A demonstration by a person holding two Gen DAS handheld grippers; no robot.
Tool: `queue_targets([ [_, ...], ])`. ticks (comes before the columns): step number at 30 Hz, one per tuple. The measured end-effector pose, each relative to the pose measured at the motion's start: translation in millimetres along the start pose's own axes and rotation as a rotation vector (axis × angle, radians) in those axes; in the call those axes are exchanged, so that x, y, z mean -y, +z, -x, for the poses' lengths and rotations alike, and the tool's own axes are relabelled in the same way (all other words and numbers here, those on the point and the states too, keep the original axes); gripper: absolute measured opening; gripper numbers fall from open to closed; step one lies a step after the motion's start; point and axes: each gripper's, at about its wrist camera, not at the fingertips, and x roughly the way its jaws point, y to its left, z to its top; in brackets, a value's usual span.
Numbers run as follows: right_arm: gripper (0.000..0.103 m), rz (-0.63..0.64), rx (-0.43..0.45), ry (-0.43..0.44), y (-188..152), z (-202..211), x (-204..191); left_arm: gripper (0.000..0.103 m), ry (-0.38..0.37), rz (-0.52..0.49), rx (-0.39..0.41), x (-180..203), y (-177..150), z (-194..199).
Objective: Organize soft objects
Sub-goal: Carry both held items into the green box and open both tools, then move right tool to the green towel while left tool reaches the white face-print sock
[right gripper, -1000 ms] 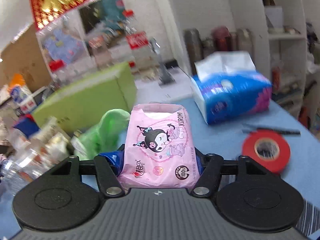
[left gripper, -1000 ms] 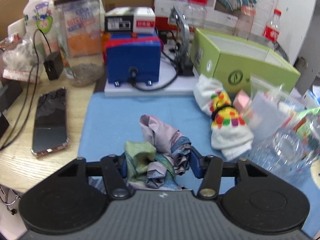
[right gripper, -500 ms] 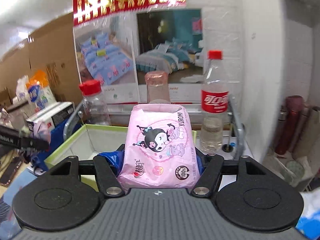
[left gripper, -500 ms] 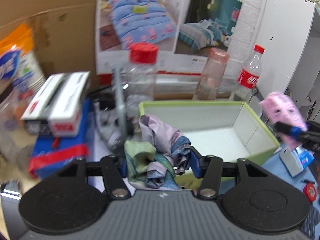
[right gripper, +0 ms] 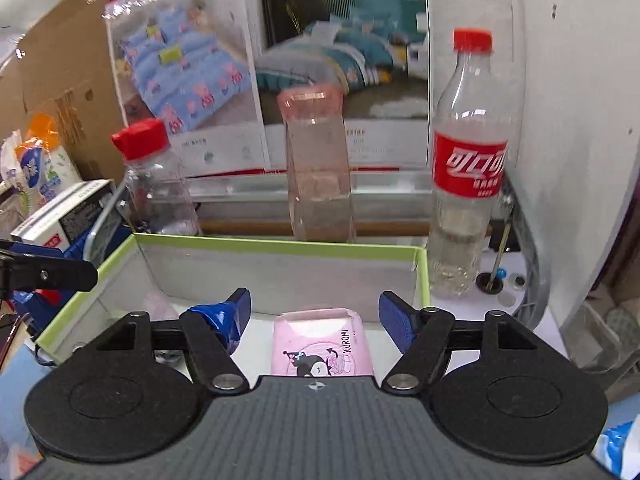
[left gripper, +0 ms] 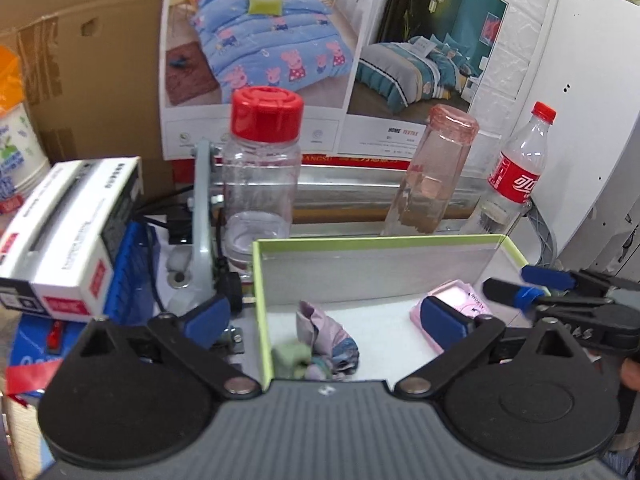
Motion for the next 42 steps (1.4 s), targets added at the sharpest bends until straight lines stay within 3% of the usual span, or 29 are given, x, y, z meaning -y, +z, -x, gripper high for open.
queue_targets([
  [8,0.058,-0.036,0.081,0.011,-38.6,76.5,2.1,0.101,0.053,0.014,0.026,-17.3,-46.1,54.8],
  [13,0.058,-0.158,0.127,-0.004,-83.8,116.9,8.7,0.101,0.105,0.069,-0.014,-33.9,-88.6,74.4],
  [19,0.058,-0.321,0.168,-0.064,-142.3,154.9,16.2,0.101,0.107,0.200,-0.045,-53.5,-132.0,96.2],
  [23,0.058,-0.456,0.169,-0.104,-177.1,170.8,31.2,0.101,0.112,0.221,-0.054,-55.9,-148.1,104.0],
  [29,0.058,-0.518,0.174,-0.126,-187.9,178.2,39.1,0.101,0.201,0.192,-0.149,-53.5,-135.1,66.5],
  [35,0.058,-0.490,0.194,-0.114,-185.4,183.9,36.3,0.101,0.134,0.217,-0.244,-45.5,-120.7,19.3],
  [42,0.058,-0.493,0.156,-0.123,-187.4,173.4,43.9,0.102,0.201,0.180,-0.291,-46.2,-136.6,5.5],
])
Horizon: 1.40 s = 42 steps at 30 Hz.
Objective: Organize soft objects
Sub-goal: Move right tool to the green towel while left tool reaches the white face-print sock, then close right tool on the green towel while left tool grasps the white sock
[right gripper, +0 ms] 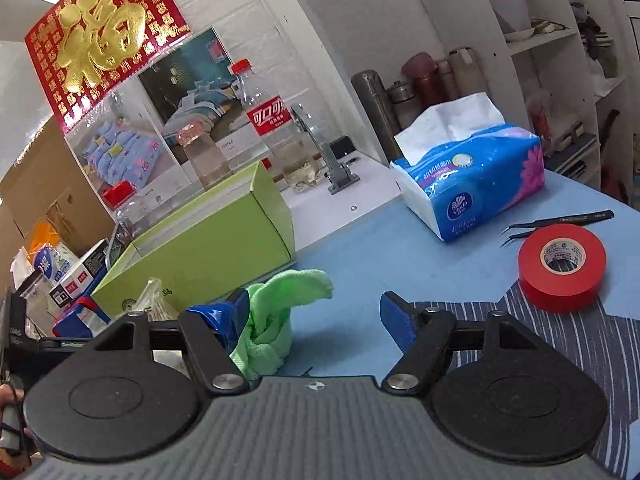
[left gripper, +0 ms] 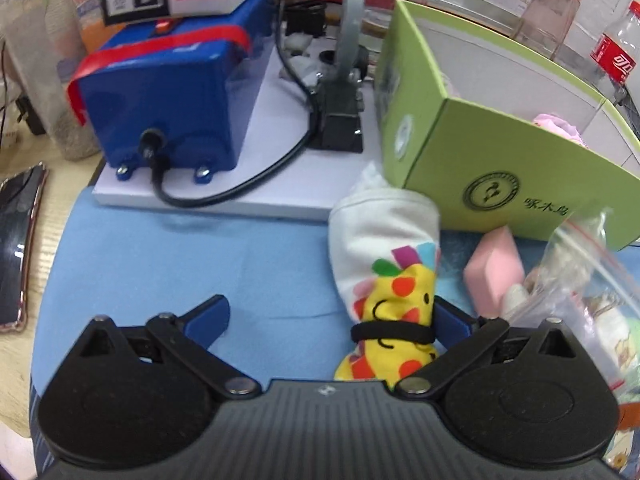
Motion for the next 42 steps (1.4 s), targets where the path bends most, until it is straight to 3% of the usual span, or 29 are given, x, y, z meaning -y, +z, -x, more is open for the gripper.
queue_targets([
  [6,0.058,0.061,-0.037,0.030,2.4,-13.3,-14.4,0.102,0.115,0.050,0.086,-47.0,-14.5,29.7],
  [10,0.059,0.102,-0.035,0.082,9.7,-31.9,-38.3,0.102,0.237,0.071,0.128,-64.7,-18.3,44.0],
  [13,0.059,0.149,-0.091,0.074,8.9,-59.1,-54.4,0.102,0.191,0.078,0.121,-65.8,-19.5,43.8],
  [17,0.059,0.238,-0.177,-0.029,-1.8,-73.6,-51.1,0.102,0.160,0.072,0.126,-61.6,-22.9,44.8],
  [20,0.060,0.164,-0.160,-0.039,-4.1,-50.9,-19.6,0.102,0.149,0.070,0.132,-62.3,-26.0,44.6],
  [24,0.060,0.090,-0.114,-0.209,-4.7,-9.5,21.2,0.102,0.132,0.094,0.129,-65.8,-27.3,43.2],
  [25,0.060,0.080,-0.102,-0.219,-5.3,0.2,28.3,0.102,0.128,0.101,0.128,-66.5,-27.5,43.2],
  [29,0.060,0.055,-0.027,-0.137,2.8,27.0,32.7,0.102,0.119,0.109,0.133,-65.9,-28.8,47.7],
  [34,0.060,0.253,-0.072,0.022,12.2,11.5,-6.7,0.102,0.098,0.095,0.157,-63.6,-36.7,67.7],
  [38,0.060,0.346,-0.105,0.027,2.3,4.0,-20.9,0.102,0.113,0.068,0.180,-61.8,-45.5,82.3],
  [42,0.060,0.242,-0.122,0.024,-6.2,0.7,-4.1,0.102,0.091,0.084,0.174,-62.7,-50.5,87.1],
])
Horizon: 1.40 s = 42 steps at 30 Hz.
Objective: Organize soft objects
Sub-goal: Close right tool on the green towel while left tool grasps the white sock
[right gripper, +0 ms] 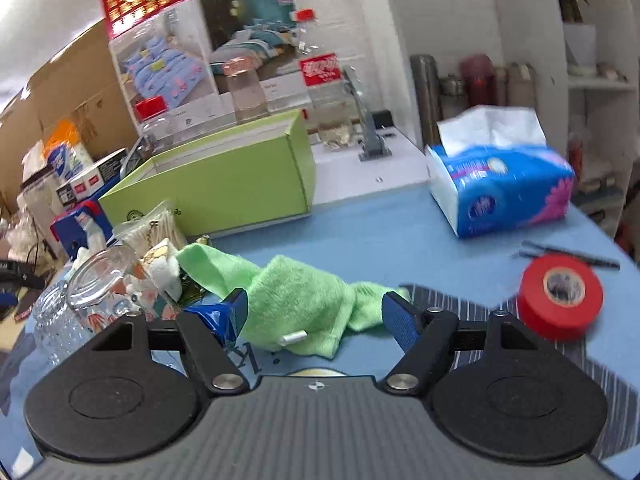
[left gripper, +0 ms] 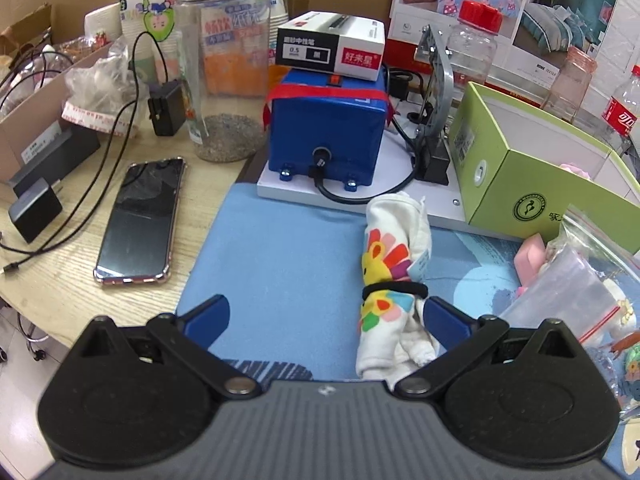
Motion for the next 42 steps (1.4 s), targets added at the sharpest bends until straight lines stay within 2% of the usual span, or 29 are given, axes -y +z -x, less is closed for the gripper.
queue_targets([
  [4,0.060,-0.101,-0.024,-0.017,-7.9,-2.4,15.2,0.102,-0.054,0.021,-0.039,8.9,2.4,-14.1],
  [7,0.060,-0.075,-0.010,-0.014,-2.8,1.3,13.9,0.102,-0.025,-0.015,-0.064,25.0,6.4,-35.4],
  [10,0.060,0.074,-0.004,0.043,7.9,4.1,0.2,0.102,0.027,-0.057,-0.099,34.5,8.3,-57.7],
  [13,0.060,0.337,-0.034,0.140,16.0,0.7,-17.2,0.102,0.053,-0.060,-0.128,35.0,5.5,-71.9],
  [14,0.060,0.418,-0.044,0.153,18.0,-1.2,-21.9,0.102,0.076,-0.084,-0.114,36.6,4.1,-72.4],
  [16,0.060,0.552,-0.080,0.174,24.5,-8.6,-28.4,0.102,0.073,-0.085,-0.107,36.1,3.4,-73.3],
  [21,0.060,0.678,-0.199,0.272,36.2,-38.5,-38.1,0.102,0.074,-0.091,-0.107,38.6,6.2,-75.8],
  [24,0.060,0.717,-0.254,0.270,31.0,-61.3,-40.3,0.102,0.063,-0.105,-0.103,40.4,6.8,-75.7],
  [27,0.060,0.695,-0.291,0.253,23.9,-78.4,-35.8,0.102,0.053,-0.115,-0.092,41.2,6.4,-75.8],
  [32,0.063,0.532,-0.261,0.284,20.4,-80.0,-17.4,0.102,0.040,-0.129,-0.075,41.6,6.3,-76.7],
  [36,0.066,0.512,-0.209,0.247,12.3,-74.7,-19.2,0.102,0.033,-0.139,-0.067,42.3,6.2,-77.0],
  [42,0.067,0.485,-0.192,0.218,11.8,-79.0,-20.8,0.102,0.028,-0.140,-0.065,41.2,5.1,-75.6],
])
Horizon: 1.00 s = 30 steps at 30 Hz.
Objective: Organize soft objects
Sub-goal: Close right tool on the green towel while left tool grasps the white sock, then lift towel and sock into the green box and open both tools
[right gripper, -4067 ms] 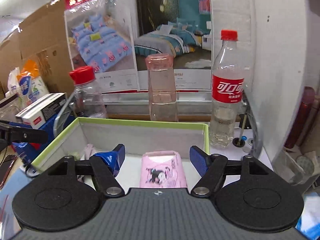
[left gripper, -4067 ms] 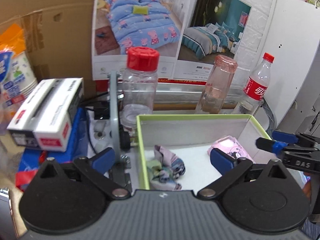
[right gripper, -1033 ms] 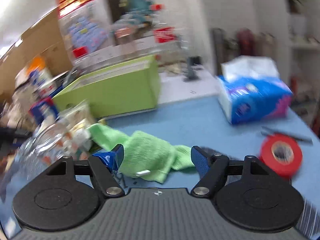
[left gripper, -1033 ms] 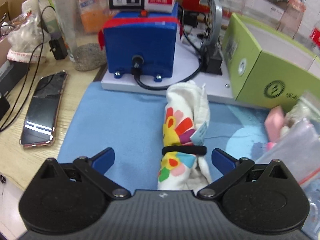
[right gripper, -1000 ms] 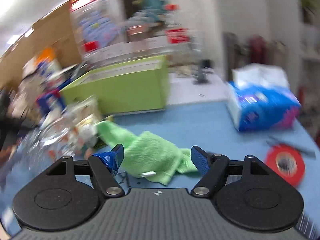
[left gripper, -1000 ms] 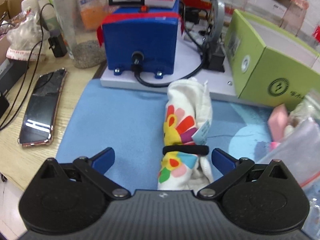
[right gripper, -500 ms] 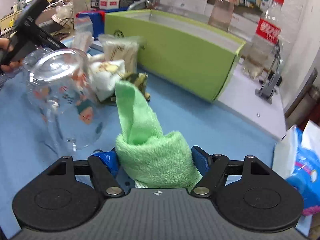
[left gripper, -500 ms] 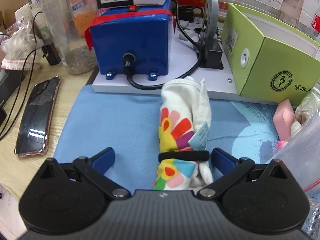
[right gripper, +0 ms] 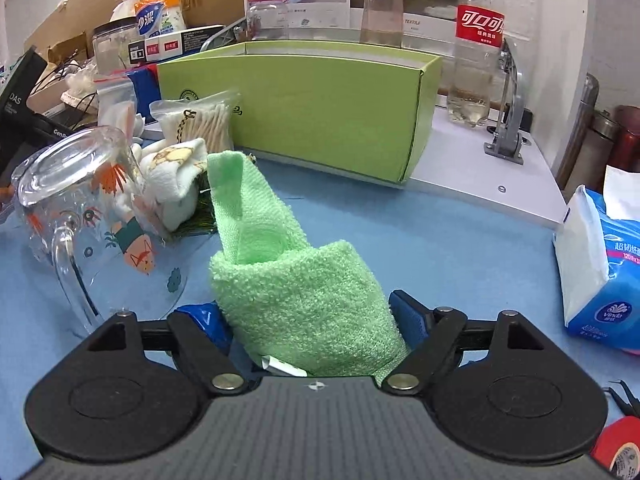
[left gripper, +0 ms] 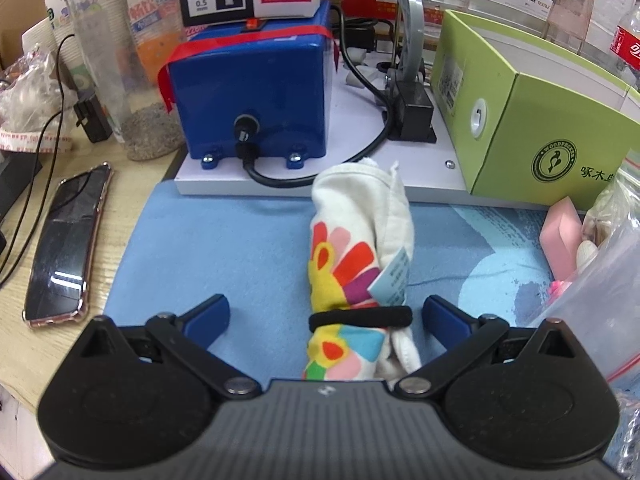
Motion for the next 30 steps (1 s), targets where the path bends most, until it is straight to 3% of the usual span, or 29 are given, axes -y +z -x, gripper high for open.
queue_targets([
  [2,0.065,-0.015,0.004,-0.011,-0.2,0.0,-0.5,0.100,0.000,0.003,0.005,-0.4,-1.1,1.0],
  [3,0.060,-0.027,0.010,-0.023,-0.8,0.1,-0.6,0.093,-0.003,0.003,0.012,-0.3,-1.4,2.5],
  [4,0.055,-0.034,0.018,-0.030,-1.3,1.0,-1.2,0.071,-0.012,0.004,0.021,-0.6,-1.1,5.8],
  [5,0.040,-0.040,0.026,-0.037,-1.4,2.4,-1.5,0.057,-0.027,0.003,0.030,-1.0,-0.1,10.7],
  [6,0.031,-0.058,0.030,-0.042,-1.2,4.7,0.2,0.038,-0.046,0.003,0.022,-1.2,1.4,14.4],
  [7,0.029,-0.089,0.034,-0.032,-1.4,7.9,3.5,0.035,-0.057,0.010,0.012,-2.4,2.5,17.2],
  [11,0.025,-0.157,0.066,-0.023,-4.7,29.2,10.0,0.033,-0.049,0.025,0.007,-11.9,-2.3,29.7],
  [14,0.025,-0.184,0.110,-0.009,-2.0,48.3,10.5,0.033,-0.094,0.076,-0.001,-26.9,-5.2,41.2],
  [19,0.026,-0.181,0.195,-0.007,15.2,69.7,6.9,0.032,-0.097,0.062,0.042,-24.5,3.0,64.6],
  [26,0.026,-0.112,0.320,-0.004,99.4,55.7,12.7,0.033,-0.179,-0.034,0.142,18.4,66.1,91.4],
  [30,0.027,-0.040,0.322,-0.037,159.0,21.6,14.7,0.033,-0.224,-0.077,0.179,53.4,115.7,89.3],
])
